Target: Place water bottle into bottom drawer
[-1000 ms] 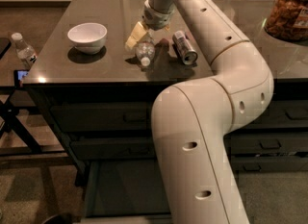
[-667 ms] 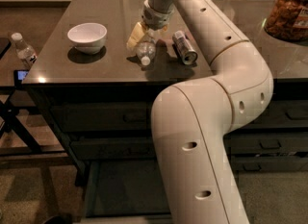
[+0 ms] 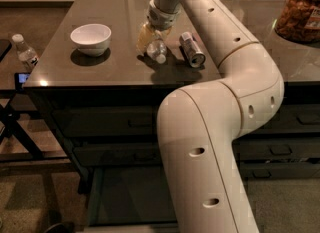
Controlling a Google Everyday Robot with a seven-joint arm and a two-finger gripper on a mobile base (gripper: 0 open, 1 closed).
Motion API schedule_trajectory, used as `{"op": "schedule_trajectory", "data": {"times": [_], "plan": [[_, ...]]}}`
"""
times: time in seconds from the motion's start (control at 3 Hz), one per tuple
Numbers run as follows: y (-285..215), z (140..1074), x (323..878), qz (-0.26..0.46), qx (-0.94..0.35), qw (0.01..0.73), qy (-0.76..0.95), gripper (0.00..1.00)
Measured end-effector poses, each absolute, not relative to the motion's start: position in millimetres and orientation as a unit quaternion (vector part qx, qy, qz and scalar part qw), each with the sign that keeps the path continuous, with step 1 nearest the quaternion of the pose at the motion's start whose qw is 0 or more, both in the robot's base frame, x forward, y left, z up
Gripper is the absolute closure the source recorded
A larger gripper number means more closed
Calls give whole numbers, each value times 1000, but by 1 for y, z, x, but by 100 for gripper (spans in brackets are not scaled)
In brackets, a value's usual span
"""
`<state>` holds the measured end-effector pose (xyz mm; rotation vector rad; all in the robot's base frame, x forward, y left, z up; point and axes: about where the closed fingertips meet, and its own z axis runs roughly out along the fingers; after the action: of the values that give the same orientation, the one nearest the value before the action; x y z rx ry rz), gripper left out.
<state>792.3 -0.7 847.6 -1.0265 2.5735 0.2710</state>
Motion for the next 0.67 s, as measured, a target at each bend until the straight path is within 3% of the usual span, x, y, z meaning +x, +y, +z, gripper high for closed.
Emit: {"op": "schedule_trajectory", "data": {"times": [0.33, 0.67], "plan": [[-1, 848, 792, 96, -363, 178, 910, 87], [-1, 848, 792, 96, -363, 178, 910, 100]]}}
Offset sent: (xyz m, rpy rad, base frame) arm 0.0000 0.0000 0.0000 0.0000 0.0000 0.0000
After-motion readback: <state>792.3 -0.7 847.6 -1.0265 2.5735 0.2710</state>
